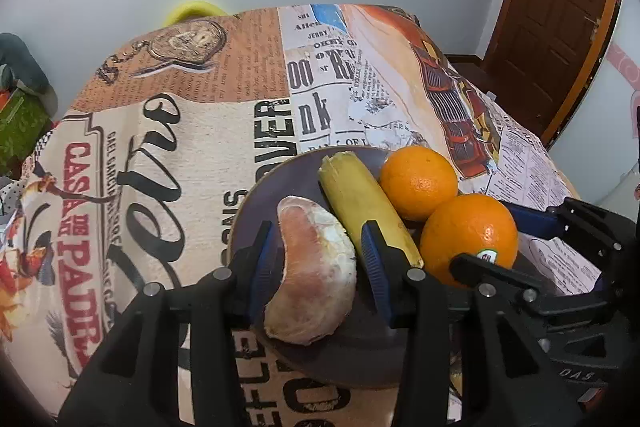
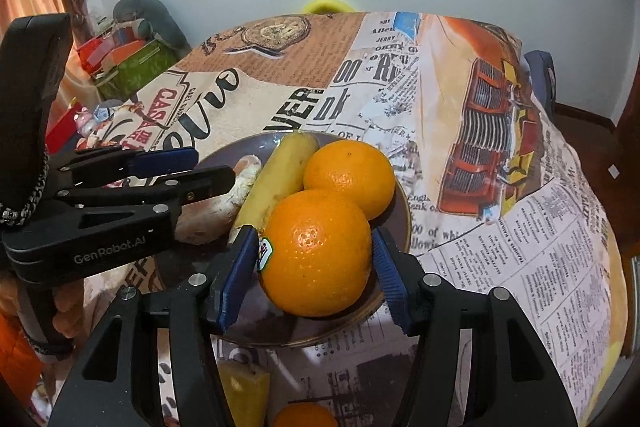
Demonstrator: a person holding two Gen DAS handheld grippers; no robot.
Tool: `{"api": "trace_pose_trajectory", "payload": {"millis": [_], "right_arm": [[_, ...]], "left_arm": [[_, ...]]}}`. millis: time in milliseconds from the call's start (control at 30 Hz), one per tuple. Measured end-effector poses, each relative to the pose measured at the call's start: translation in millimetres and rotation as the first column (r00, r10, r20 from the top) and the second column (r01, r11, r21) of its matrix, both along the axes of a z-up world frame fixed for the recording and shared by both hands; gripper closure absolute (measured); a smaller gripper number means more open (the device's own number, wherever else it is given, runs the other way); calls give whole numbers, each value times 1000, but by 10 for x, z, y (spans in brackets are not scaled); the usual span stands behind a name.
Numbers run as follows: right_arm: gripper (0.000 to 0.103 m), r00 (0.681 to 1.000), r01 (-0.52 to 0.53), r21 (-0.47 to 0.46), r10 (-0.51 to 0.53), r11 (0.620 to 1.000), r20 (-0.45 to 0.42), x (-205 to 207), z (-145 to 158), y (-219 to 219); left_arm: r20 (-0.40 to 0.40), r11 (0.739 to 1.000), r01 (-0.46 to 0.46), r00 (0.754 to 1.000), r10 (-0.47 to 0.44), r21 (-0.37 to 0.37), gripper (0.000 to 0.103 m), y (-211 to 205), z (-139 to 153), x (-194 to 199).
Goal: Organize fruits
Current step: 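Carry the pomelo segment and orange onto the plate and open both tools, then grasp the red tomato with the left tool while the right tool grasps the banana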
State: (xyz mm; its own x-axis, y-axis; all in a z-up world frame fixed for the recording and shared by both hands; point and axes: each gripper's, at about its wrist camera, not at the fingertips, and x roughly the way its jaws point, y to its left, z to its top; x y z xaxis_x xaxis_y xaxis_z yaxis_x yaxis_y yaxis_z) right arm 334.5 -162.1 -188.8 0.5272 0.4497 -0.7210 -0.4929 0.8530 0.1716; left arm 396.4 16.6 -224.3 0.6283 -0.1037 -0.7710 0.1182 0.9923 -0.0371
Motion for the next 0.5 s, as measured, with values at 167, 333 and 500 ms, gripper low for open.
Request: {"api": "trace_pose_trajectory", "payload": {"millis": [167, 333, 500], "right_arm": [[44, 1000, 6, -10, -6, 1000, 28, -103, 121, -34], [44, 999, 12, -18, -11, 1000, 47, -247, 248, -82], [44, 998, 17, -40, -14, 999, 59, -428, 357, -106]], "left_arm": [[17, 1000, -12, 1000, 12, -13, 59, 56, 137, -145], [44, 1000, -23, 999, 24, -9, 57, 95, 300, -350], [74, 999, -39, 996, 40, -20, 53, 131, 478, -618]]}}
